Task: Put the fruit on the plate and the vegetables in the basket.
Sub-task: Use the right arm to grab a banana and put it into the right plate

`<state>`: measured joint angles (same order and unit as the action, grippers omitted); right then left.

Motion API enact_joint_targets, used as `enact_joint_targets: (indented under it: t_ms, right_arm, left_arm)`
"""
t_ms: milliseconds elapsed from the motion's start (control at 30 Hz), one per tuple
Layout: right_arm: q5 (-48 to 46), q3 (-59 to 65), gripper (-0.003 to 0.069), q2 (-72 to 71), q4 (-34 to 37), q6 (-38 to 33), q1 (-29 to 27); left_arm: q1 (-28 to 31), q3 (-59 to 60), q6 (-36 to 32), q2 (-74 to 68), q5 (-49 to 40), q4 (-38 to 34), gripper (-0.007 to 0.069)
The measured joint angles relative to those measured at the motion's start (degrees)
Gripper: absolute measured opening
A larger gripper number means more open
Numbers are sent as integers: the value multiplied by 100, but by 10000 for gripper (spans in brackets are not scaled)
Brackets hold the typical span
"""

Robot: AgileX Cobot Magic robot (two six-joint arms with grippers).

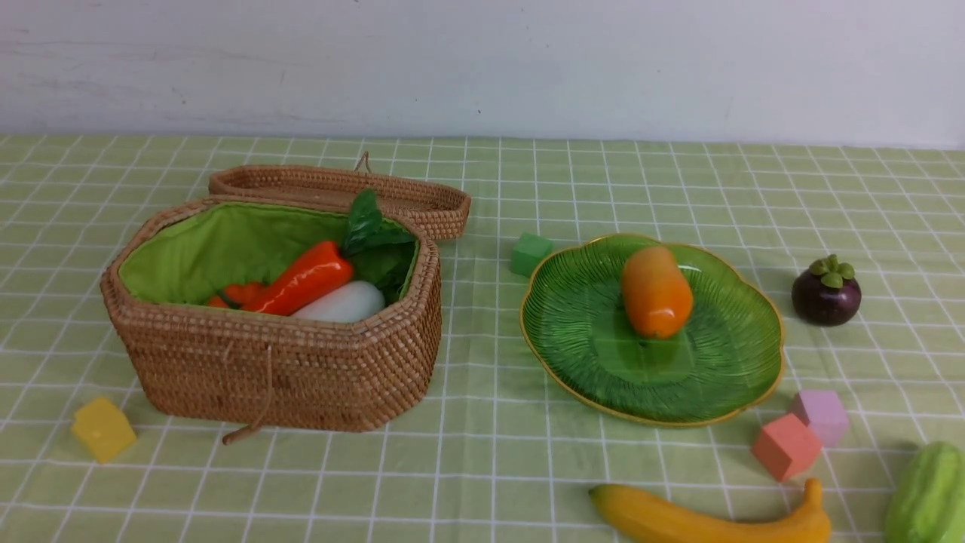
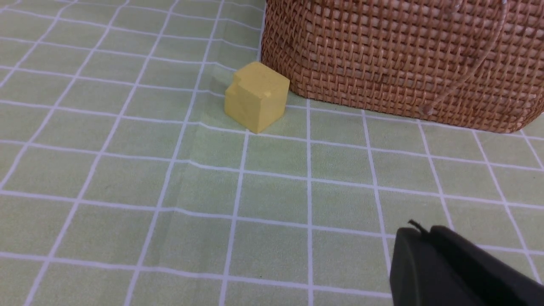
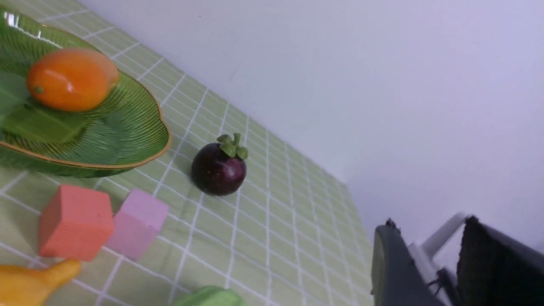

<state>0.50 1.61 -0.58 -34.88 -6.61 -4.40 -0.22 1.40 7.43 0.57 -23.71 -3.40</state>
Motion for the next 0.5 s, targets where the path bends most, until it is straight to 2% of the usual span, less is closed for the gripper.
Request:
enact_joint_targets:
  t_ms: [167, 500]
  right_arm:
    - [346, 0, 241, 0, -329, -50, 0]
    - [511, 0, 241, 0, -367, -73, 0]
  left_arm:
    - [0, 0, 0, 0, 0, 0, 18]
    - [0, 0, 0, 0, 0, 0, 28]
